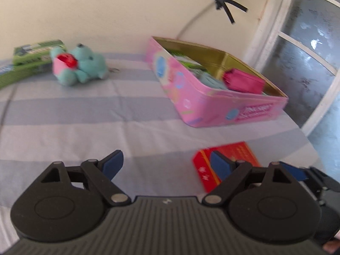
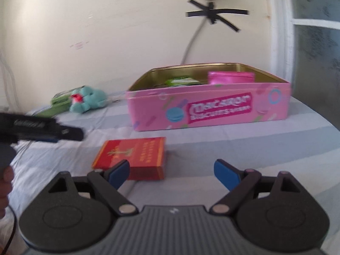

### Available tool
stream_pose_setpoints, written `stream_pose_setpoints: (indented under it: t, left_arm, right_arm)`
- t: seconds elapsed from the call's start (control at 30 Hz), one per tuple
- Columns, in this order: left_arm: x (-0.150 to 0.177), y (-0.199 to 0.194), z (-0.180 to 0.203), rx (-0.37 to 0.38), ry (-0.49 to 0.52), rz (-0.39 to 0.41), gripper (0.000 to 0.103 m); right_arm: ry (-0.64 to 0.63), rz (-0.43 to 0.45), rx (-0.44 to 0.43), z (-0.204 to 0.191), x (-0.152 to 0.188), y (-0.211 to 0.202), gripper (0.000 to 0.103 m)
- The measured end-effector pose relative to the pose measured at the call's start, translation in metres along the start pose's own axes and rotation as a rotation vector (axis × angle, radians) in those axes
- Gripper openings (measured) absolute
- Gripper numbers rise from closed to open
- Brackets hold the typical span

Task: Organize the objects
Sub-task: 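Grasp the red cigarette box with the left gripper and lift it, then lower the red cigarette box into the tin with the left gripper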

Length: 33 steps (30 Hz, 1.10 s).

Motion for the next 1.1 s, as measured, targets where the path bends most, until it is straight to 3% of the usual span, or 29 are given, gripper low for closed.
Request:
stream_pose_setpoints:
  t: [0.17,0.5,0.57,0.63,0.67,0.7,0.8,0.97,1.1]
  left_arm:
    - [0.003,0.009,0.010,0.039,-0.008,-0.045,0.089]
    - [0.006,0.026,0.030,0.074,0.018,-0.095,0.086]
    - [0.008,0.028,0.037,0.070,0.047,-0.082,0.081]
    - [0.006,0.029,0.041,0.116,0.042,-0.093,0.066]
    - [0.003,0.029,0.043,0.124,0.041,-0.100,0.065]
    - [-0.001,0.027,0.048,0.110,0.063,-0.084,0.065]
    - [-0.018,0.016,0.058,0.125,0.107,-0.012,0.065]
    - [-0.061,0.018,0.081,0.160,0.160,0.079,0.065]
    - [-0.090,0.053,0.104,0.154,0.211,0.074,0.065]
  right_arm:
    - [-0.055,-0.029,-0.058,-0.015,0.003,0.011,0.090]
    - [-0.044,-0.064,-0.097,-0.012,0.004,0.028,0.092]
    - [-0.049,-0.077,-0.107,-0.014,0.004,0.031,0.092]
    - [-0.073,-0.084,-0.120,-0.018,0.004,0.034,0.090]
    - [-0.091,-0.080,-0.134,-0.021,0.004,0.034,0.079]
    - [-0.106,-0.072,-0.132,-0.024,0.003,0.034,0.070]
    - [-0.106,-0.019,-0.115,-0.024,-0.002,0.029,0.064]
    - [-0.079,0.128,-0.092,-0.008,-0.033,0.015,0.063]
    - [-0.071,0.171,-0.066,0.013,-0.062,0.029,0.066]
Point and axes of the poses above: each gripper's, at about its wrist camera, not at the fingertips, and y roughly the way its jaws point, z to its right, x to its underside, the point moved 1 cm from there along y, roughly the way its jaws point, and after that the axes turned 7 degrees about z, right-handed, at the moved point
